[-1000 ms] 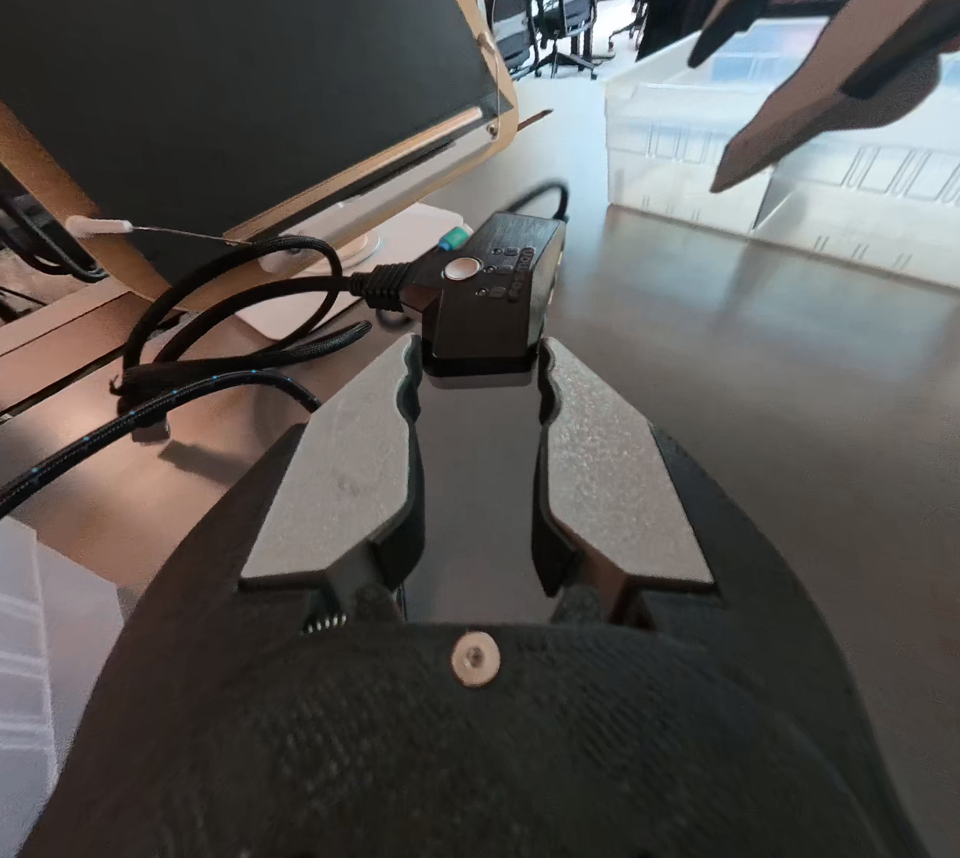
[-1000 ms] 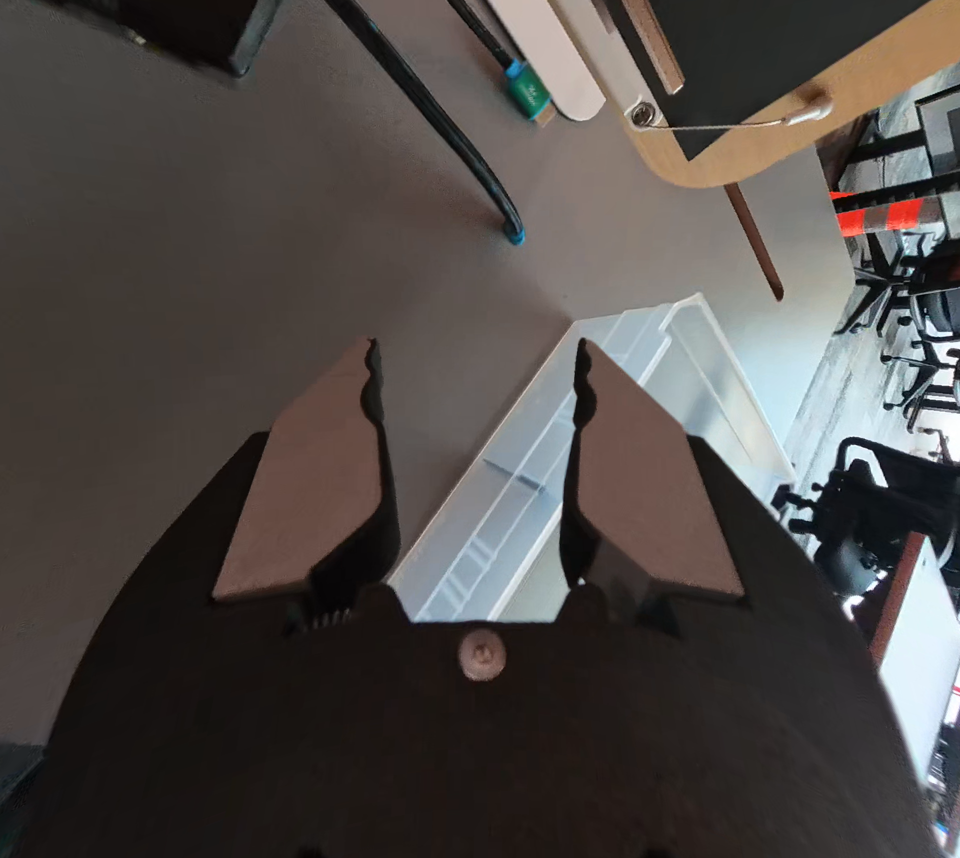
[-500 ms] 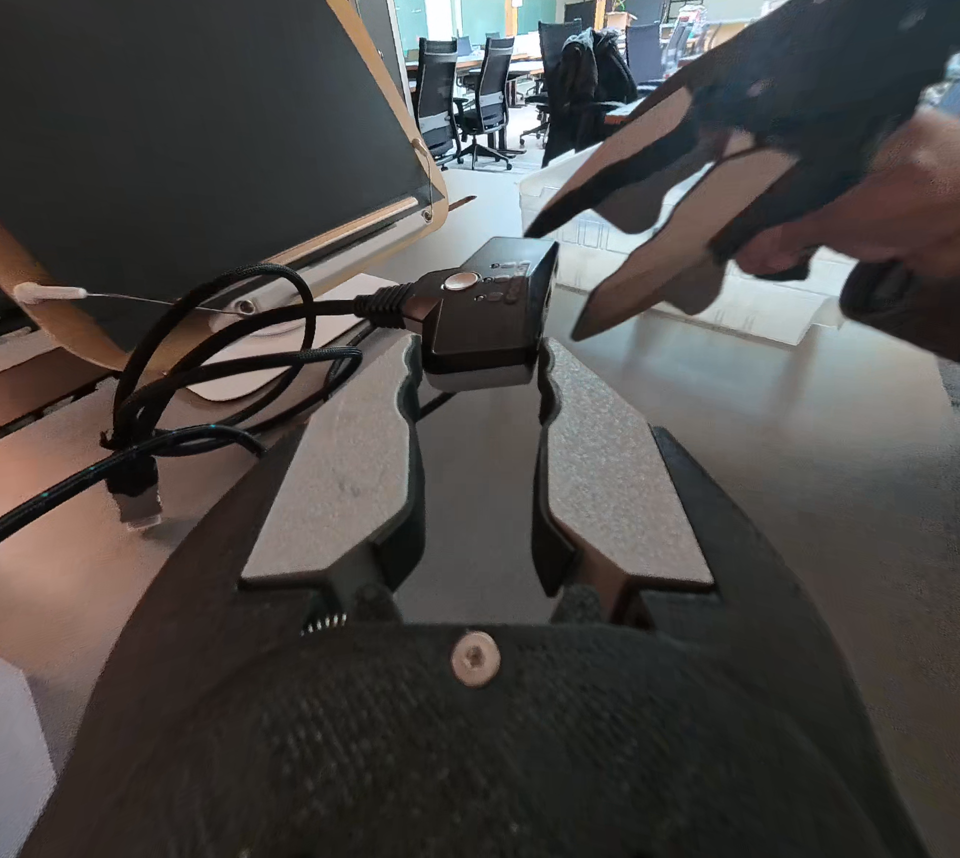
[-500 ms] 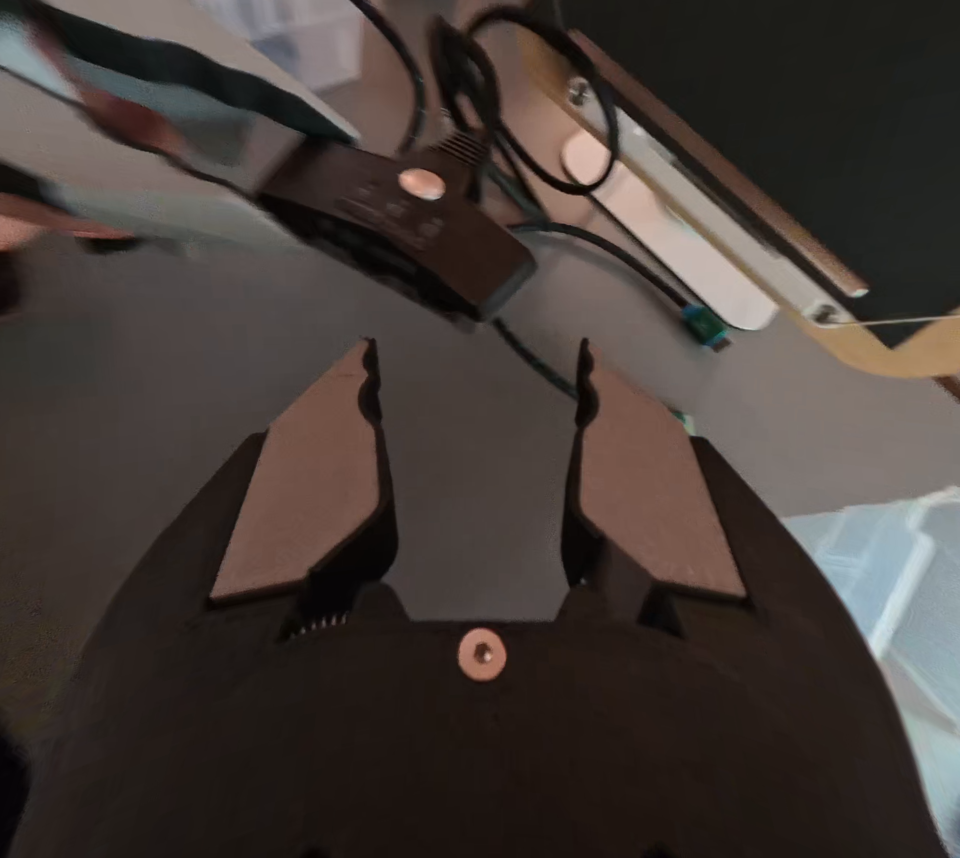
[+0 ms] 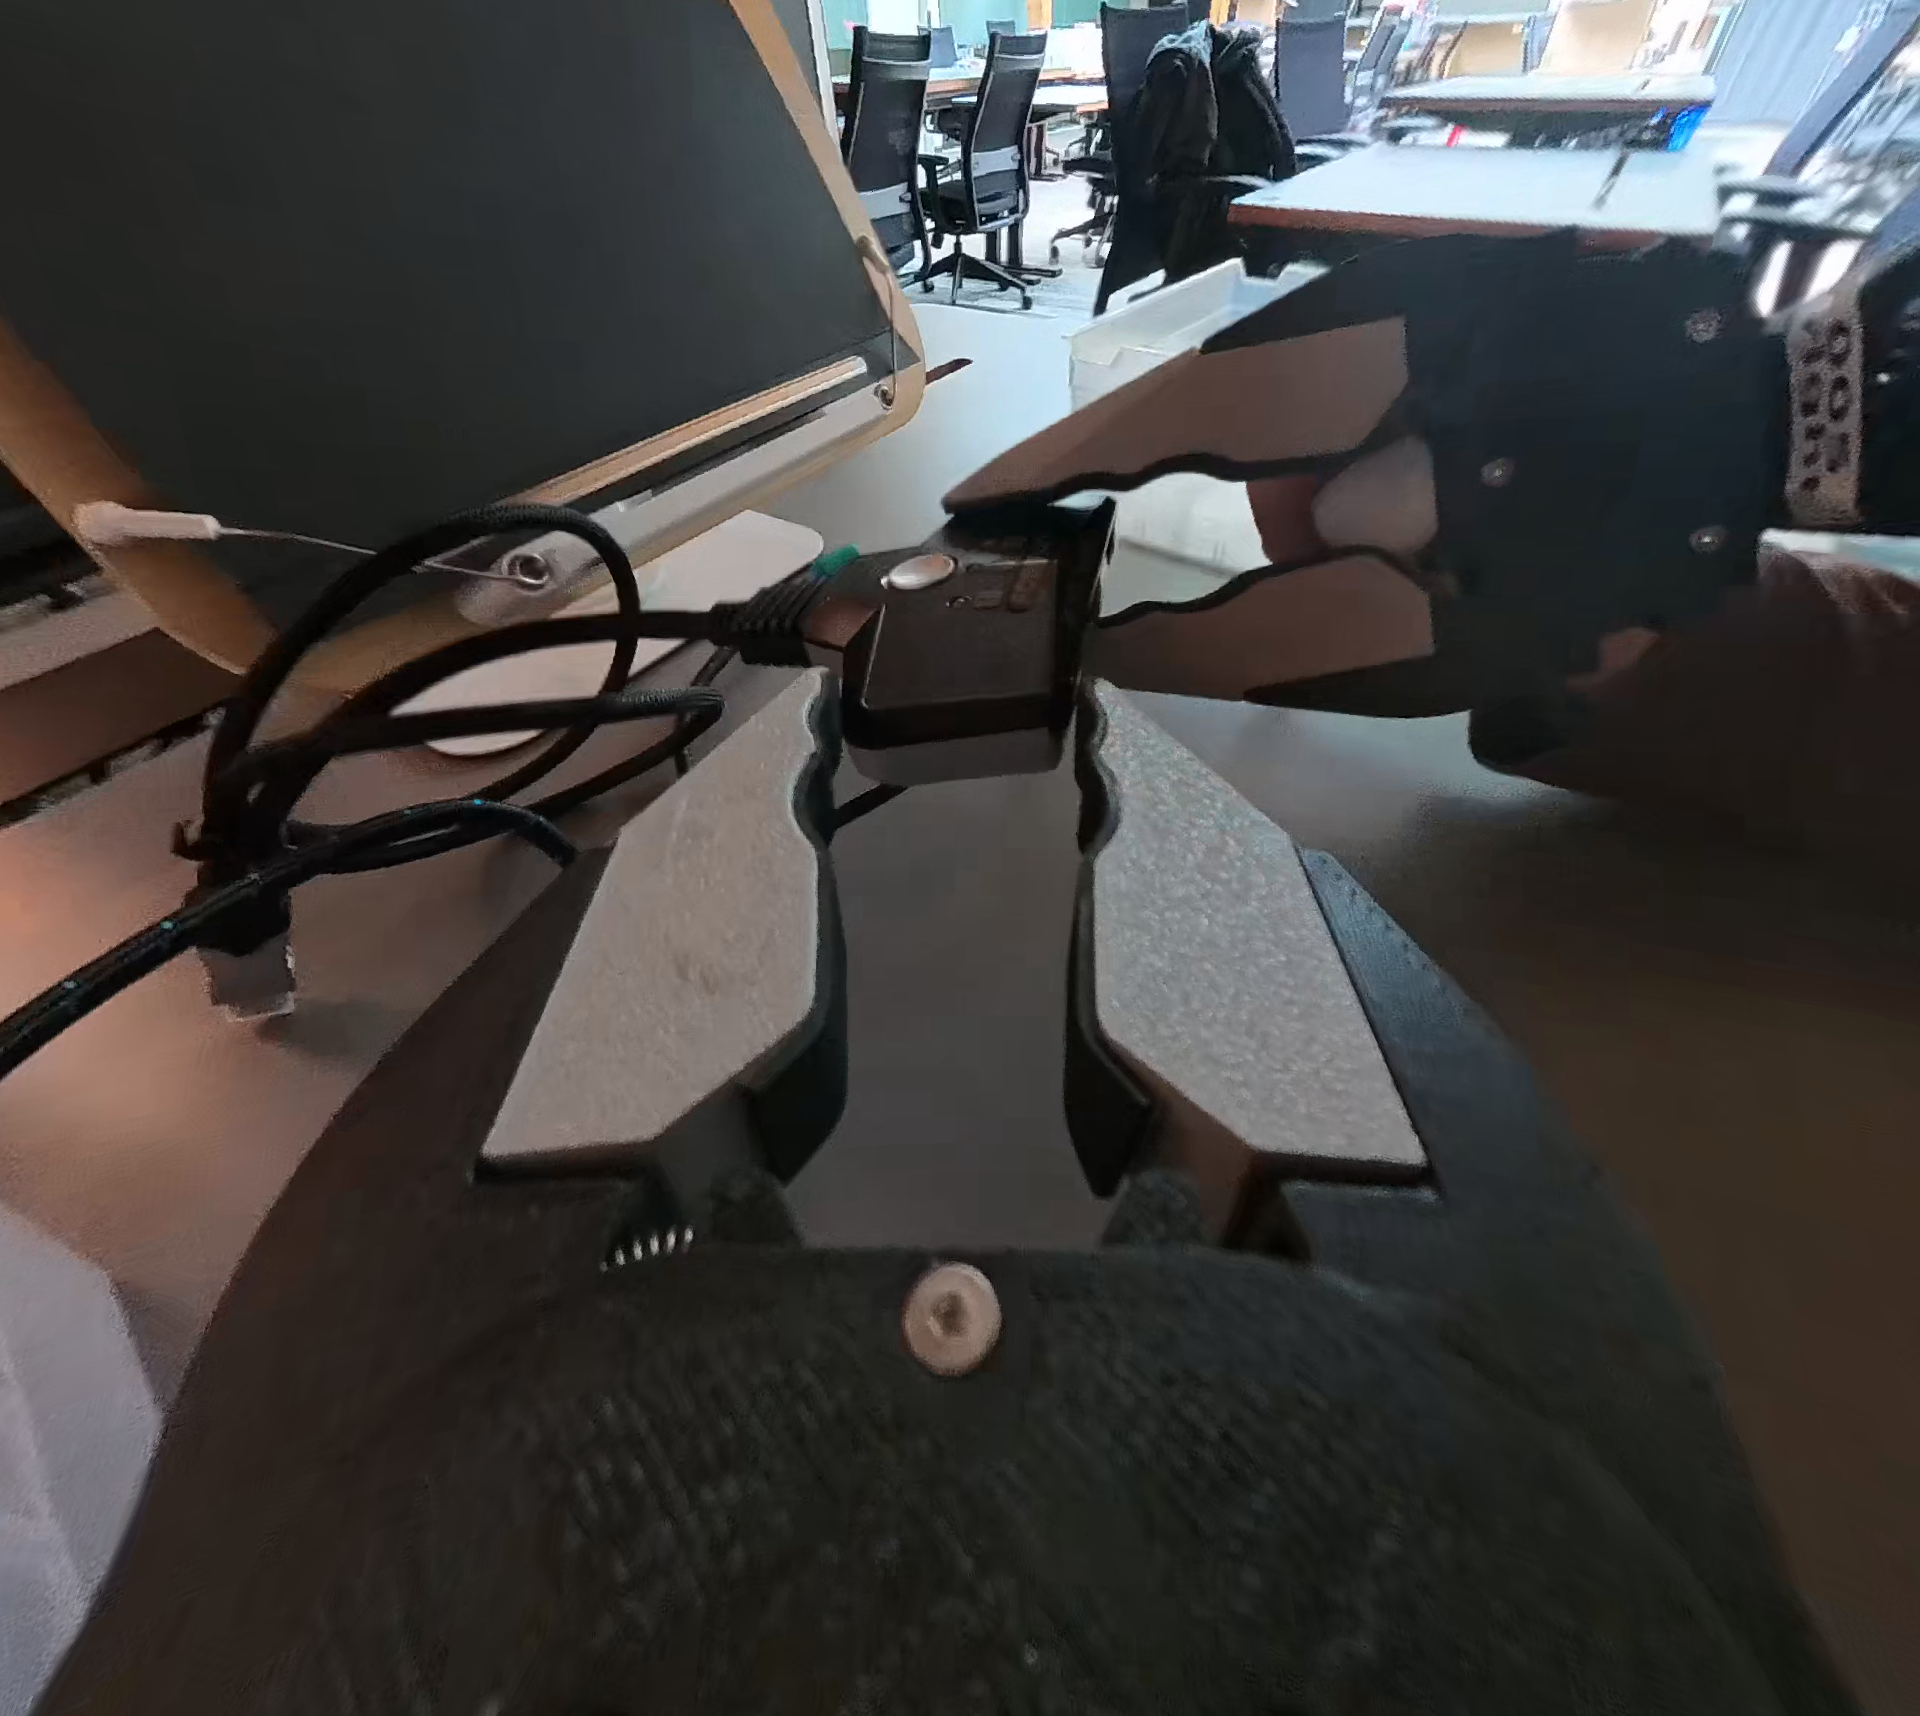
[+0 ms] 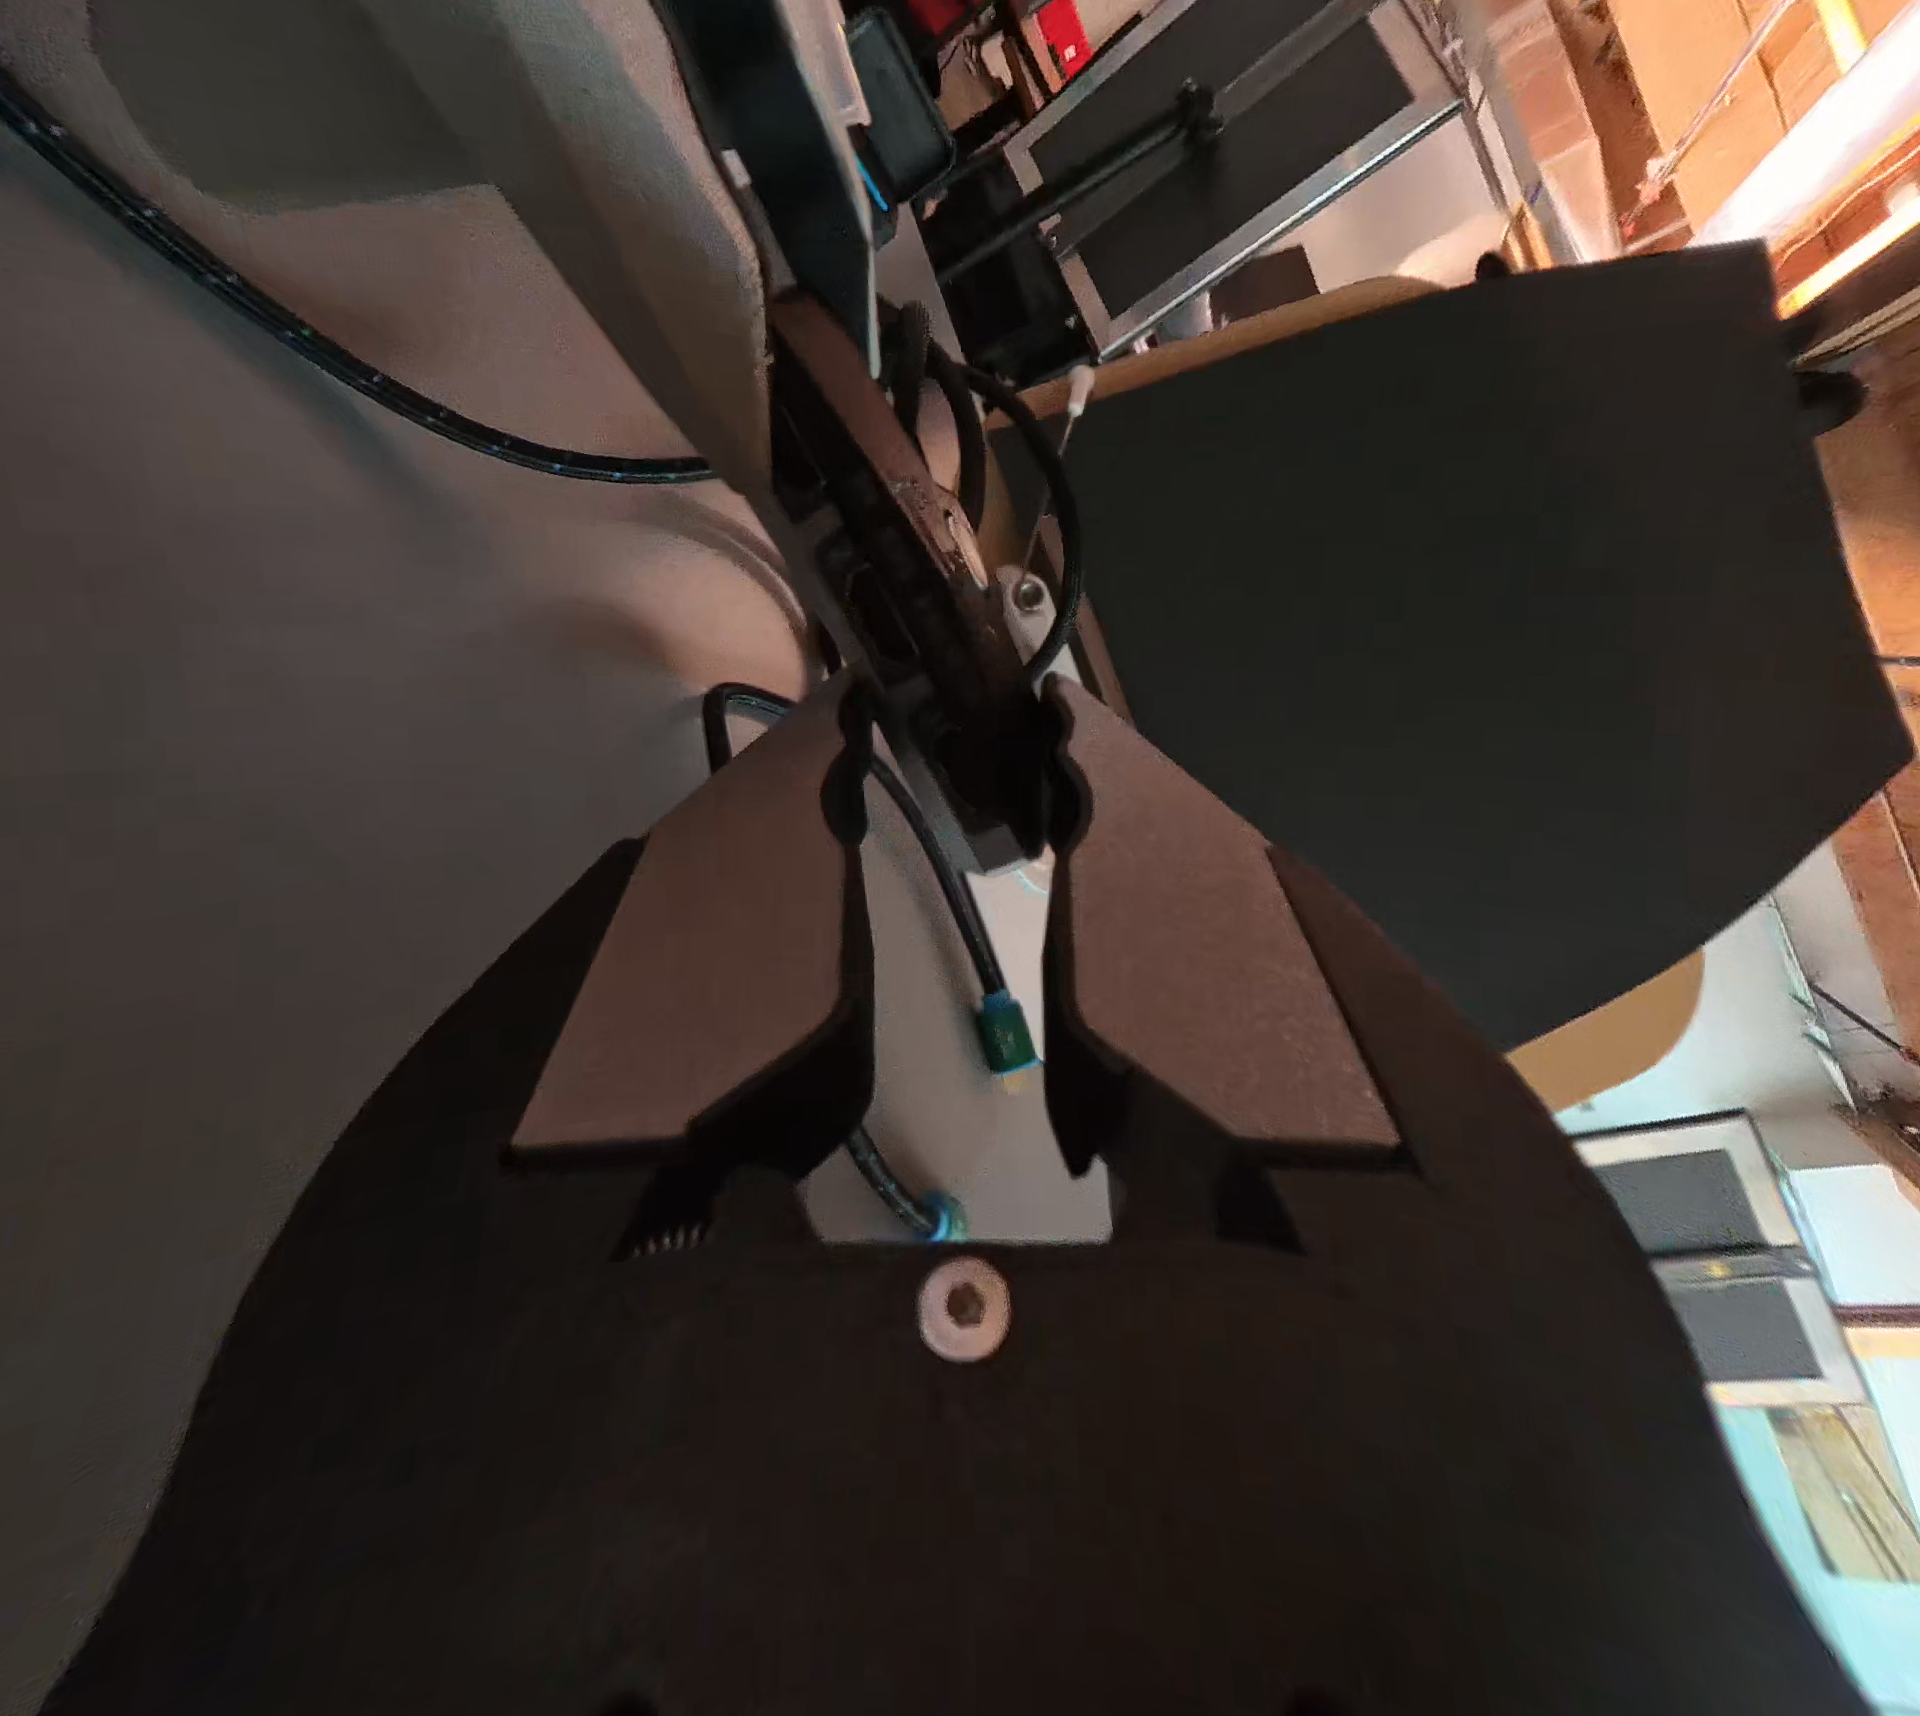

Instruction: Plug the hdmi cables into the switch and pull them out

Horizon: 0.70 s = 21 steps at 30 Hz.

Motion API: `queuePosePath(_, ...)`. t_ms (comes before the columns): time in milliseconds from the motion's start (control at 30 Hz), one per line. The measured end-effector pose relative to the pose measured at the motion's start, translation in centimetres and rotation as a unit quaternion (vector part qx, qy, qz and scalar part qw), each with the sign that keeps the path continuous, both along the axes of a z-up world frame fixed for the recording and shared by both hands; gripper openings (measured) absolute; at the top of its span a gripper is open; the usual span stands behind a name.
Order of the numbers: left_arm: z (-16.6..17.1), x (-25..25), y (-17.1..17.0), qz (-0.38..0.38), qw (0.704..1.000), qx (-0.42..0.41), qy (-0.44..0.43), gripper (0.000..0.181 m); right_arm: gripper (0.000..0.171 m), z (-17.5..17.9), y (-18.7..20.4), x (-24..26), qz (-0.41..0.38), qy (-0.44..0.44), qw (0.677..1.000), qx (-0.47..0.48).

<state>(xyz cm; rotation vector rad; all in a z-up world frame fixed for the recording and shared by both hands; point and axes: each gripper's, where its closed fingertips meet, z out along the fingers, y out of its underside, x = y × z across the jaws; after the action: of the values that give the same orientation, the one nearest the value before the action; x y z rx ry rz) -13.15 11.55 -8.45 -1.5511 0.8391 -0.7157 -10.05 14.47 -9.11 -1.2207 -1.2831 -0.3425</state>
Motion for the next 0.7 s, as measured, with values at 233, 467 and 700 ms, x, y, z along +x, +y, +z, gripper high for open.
queuePosePath(233, -1.3, -0.9, 1.4, 0.083, 0.981, 0.122, 0.128, 0.041, 0.021, 0.2, 0.4, 2.3, 0.046, 0.047, 0.998, -0.017)
queuePosePath(467, -0.2, 0.9, 0.5, 0.144, 0.906, 0.332, 0.221, 0.036, 0.020, 1.1, -0.5, 2.8, 0.075, 0.037, 0.996, 0.013)
queuePosePath(700, 0.2, 2.1, -0.5, 0.143, 0.903, 0.352, 0.202, 0.047, 0.017, -0.2, -2.5, 1.8, 0.134, -0.002, 0.991, 0.007)
